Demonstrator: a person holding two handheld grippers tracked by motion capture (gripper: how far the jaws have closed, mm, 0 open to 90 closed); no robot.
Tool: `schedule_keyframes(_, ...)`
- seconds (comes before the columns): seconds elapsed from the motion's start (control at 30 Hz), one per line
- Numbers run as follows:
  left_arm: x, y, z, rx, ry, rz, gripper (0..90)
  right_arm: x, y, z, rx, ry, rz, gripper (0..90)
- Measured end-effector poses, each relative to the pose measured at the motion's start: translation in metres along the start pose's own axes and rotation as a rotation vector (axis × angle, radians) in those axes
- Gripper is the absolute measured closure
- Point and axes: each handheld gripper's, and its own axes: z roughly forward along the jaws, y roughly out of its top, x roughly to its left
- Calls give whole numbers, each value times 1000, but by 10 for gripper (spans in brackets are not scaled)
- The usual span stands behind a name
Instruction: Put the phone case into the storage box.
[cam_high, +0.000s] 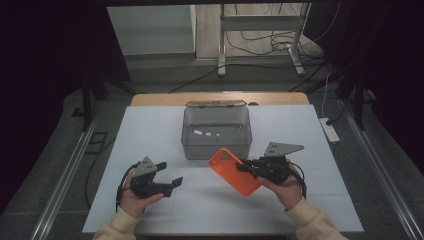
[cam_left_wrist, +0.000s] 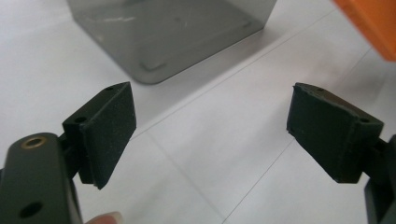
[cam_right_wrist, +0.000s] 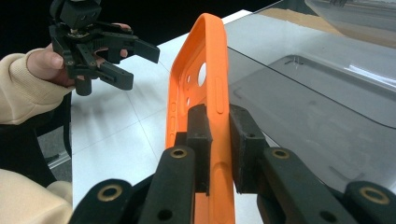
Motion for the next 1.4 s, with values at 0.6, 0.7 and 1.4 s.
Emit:
schedule_keyframes(0.6, 7, -5, -1, 17, 58, -8, 119, 7, 10, -1, 33, -67, -40, 797)
schedule_keyframes(0.7, 8, -6, -2, 13, 59, -11, 120, 9, 13, 0, 49, -72, -31, 799)
schedule_keyframes(1.4, 8, -5, -3, 7, 57, -19, 124, 10, 33, 0, 62, -150, -6, 801)
